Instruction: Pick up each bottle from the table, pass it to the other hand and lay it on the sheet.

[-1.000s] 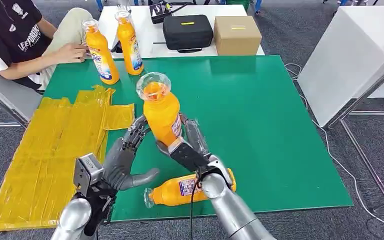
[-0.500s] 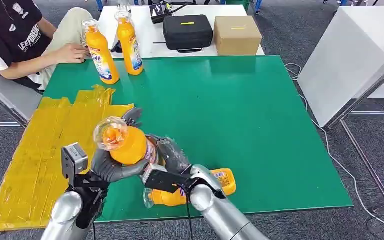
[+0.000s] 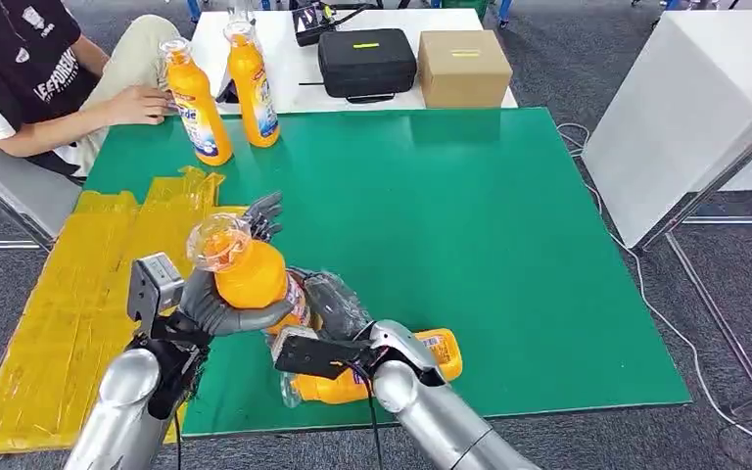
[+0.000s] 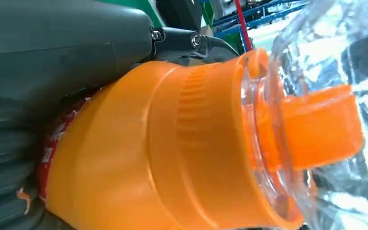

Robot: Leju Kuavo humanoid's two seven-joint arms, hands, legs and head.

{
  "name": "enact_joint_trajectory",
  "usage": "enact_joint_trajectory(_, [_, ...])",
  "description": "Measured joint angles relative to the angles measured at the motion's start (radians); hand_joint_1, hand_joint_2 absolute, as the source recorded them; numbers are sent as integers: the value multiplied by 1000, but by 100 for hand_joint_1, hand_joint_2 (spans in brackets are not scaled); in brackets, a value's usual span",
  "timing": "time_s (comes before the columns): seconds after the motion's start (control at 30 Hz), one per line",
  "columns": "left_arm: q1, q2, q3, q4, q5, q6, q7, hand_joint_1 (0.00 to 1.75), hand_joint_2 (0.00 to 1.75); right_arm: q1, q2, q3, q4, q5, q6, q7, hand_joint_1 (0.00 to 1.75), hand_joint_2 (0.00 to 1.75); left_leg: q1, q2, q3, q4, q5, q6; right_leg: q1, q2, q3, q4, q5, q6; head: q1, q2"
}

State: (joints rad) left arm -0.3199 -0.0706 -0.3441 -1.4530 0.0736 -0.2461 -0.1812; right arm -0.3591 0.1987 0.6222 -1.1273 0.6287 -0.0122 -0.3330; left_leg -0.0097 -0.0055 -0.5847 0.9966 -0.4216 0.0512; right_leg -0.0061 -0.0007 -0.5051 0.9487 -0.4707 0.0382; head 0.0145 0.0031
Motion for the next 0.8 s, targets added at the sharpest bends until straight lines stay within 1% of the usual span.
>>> enact_joint_trajectory(0.07, [-2,0,0,6,2,-5,0,0,175,-1,-3,2,0,1,0,3,175,175,0,0,0,0,0,0,0,0,0,0,0,0,0,0])
enact_joint_trajectory(0.1, [-4,0,0,10,3,-6,0,5,175,-2,-5,2,0,2,-1,4,175,175,0,0,0,0,0,0,0,0,0,0,0,0,0,0])
enact_joint_trajectory(0.13, [-5,0,0,13,4,-6,0,143,175,-3,-5,3,0,2,-1,6,175,175,0,0,0,0,0,0,0,0,0,0,0,0,0,0])
enact_joint_trajectory(0.17, [-8,0,-1,17,5,-8,0,175,175,-4,-6,3,0,2,-2,7,175,175,0,0,0,0,0,0,0,0,0,0,0,0,0,0])
enact_joint_trajectory(0.47, [-30,-7,-5,51,-11,-16,-19,175,175,-7,-7,-9,0,3,-18,10,175,175,0,0,0,0,0,0,0,0,0,0,0,0,0,0])
enact_joint_trajectory(0.73, [-27,-8,-5,52,-23,-11,-31,175,175,2,-6,-15,0,-3,-42,-13,175,175,0,0,0,0,0,0,0,0,0,0,0,0,0,0])
enact_joint_trajectory(0.77, [-26,-8,-5,52,-23,-9,-33,175,175,4,-6,-15,0,-3,-42,-15,159,175,0,0,0,0,0,0,0,0,0,0,0,0,0,0])
enact_joint_trajectory(0.8, [-25,-8,-5,52,-23,-8,-34,175,175,5,-6,-15,0,-3,-43,-16,56,175,0,0,0,0,0,0,0,0,0,0,0,0,1,0])
